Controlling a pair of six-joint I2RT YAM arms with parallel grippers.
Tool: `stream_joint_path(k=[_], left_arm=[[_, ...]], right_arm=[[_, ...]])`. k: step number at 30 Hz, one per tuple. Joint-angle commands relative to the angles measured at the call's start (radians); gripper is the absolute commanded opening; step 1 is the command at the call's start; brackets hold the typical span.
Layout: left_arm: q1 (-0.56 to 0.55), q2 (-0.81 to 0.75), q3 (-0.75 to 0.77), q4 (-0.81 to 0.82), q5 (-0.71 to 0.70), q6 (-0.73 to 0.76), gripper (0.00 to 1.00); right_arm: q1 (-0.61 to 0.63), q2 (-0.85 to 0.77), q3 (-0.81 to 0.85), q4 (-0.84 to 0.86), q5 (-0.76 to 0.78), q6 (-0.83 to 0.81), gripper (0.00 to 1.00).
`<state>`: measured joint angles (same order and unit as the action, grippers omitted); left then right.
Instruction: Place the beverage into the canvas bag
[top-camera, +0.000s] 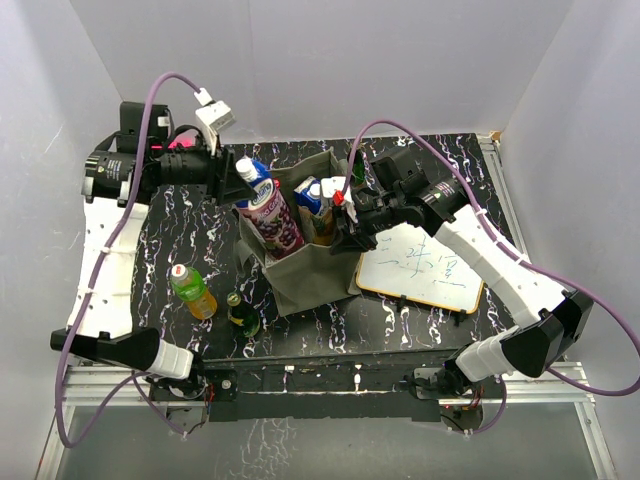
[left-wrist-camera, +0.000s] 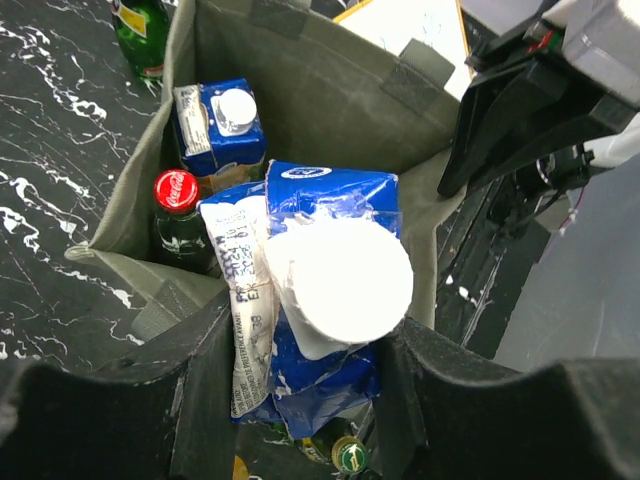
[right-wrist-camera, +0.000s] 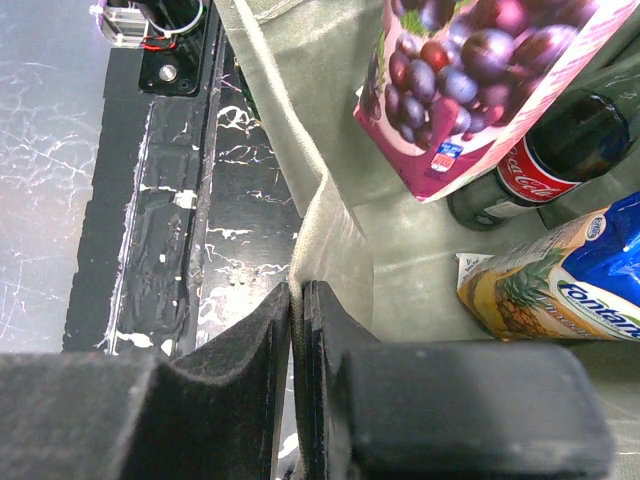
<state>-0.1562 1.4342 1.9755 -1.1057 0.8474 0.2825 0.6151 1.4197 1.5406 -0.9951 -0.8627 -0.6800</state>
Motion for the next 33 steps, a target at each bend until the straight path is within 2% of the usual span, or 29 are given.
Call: stream_joint_path(k=[1, 11, 18, 33], left_arm=[[-0.063, -0.032, 0.012, 0.109, 0.058, 0.069, 0.00], [-0.186, 0.054, -0.022, 0.164, 0.012, 0.127, 0.00], [-0.270, 0.085, -0.080, 0.157, -0.080, 0.240, 0.00], [-0.295, 0.029, -0.288, 0.269, -0.165, 0.382, 0.00]], right_arm=[[0.007, -0.012, 0.018, 0.001, -0.031, 0.012, 0.14], [0.007, -0.012, 0.013, 0.011, -0.022, 0.023, 0.14], [0.006, -0.004, 0.012, 0.018, -0.024, 0.028, 0.14], [0.006, 0.000, 0.009, 0.021, -0.012, 0.037, 0.14]])
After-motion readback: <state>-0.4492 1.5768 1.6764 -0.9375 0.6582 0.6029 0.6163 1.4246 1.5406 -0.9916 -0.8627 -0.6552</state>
